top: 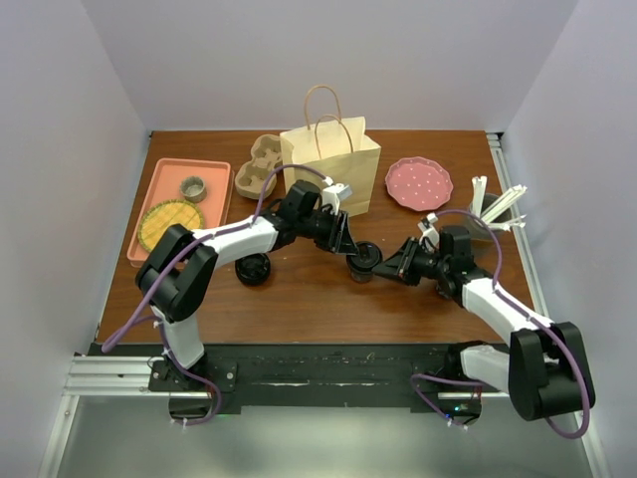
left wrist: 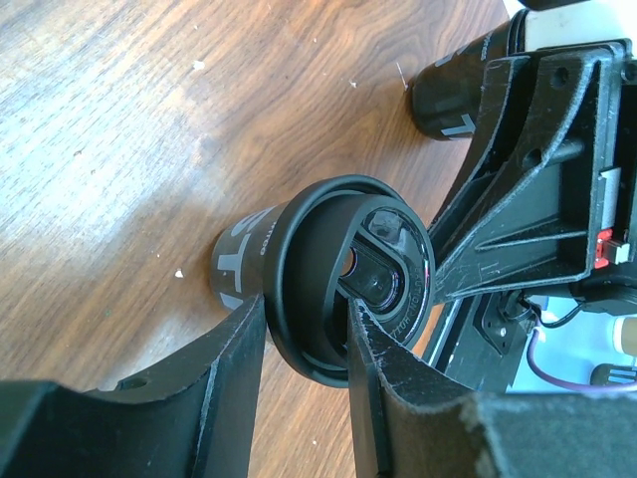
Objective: Pack the takeout coffee
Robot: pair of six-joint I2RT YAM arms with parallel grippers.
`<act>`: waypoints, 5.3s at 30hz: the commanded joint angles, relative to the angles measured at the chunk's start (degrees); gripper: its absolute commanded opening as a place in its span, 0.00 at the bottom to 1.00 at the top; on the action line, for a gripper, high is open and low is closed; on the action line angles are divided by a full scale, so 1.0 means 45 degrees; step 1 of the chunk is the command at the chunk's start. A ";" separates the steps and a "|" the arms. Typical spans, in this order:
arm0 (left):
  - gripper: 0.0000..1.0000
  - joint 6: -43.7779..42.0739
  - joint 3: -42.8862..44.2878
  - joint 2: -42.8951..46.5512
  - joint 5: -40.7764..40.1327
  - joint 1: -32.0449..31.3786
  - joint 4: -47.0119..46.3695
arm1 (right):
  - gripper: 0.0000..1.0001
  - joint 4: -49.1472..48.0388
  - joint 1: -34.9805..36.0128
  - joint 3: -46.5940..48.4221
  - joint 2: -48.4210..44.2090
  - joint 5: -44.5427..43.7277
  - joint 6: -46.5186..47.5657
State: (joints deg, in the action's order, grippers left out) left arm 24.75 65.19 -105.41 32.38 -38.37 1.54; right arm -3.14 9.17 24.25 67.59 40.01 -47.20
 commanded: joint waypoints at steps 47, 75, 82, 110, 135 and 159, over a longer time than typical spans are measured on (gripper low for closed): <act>0.60 -0.0618 -0.2708 0.4654 -0.2958 -0.0438 0.4267 | 0.59 1.2805 0.2161 0.8047 -0.0041 -0.9439 0.3967; 0.58 -0.1926 -0.1145 0.2818 -0.2645 -0.1005 0.1611 | 0.62 1.6750 0.2416 1.0548 0.2964 -1.1038 -0.2459; 0.53 -0.1712 -0.1341 0.2466 -0.2254 -0.1005 0.1552 | 0.52 1.6596 0.2435 1.0725 0.3612 -1.1567 -0.3671; 0.49 -0.1360 -0.2670 0.3462 -0.2625 -0.1005 0.1474 | 0.15 1.4564 0.2806 0.8908 0.4256 -1.1489 -0.5195; 0.52 0.0047 -0.4779 0.4361 -0.2235 0.1515 0.0848 | 0.57 1.7725 0.9693 1.0178 0.2772 -1.2034 -0.3473; 0.52 -0.0911 -0.4955 0.5103 -0.2059 0.1515 0.1318 | 0.67 1.9115 1.3607 0.9729 0.4317 -1.3285 -0.5311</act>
State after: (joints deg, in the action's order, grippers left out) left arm 22.70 43.33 -84.47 22.94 -31.62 8.38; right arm 75.66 69.78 68.84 90.41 -16.10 -68.40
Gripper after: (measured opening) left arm 0.525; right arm 0.670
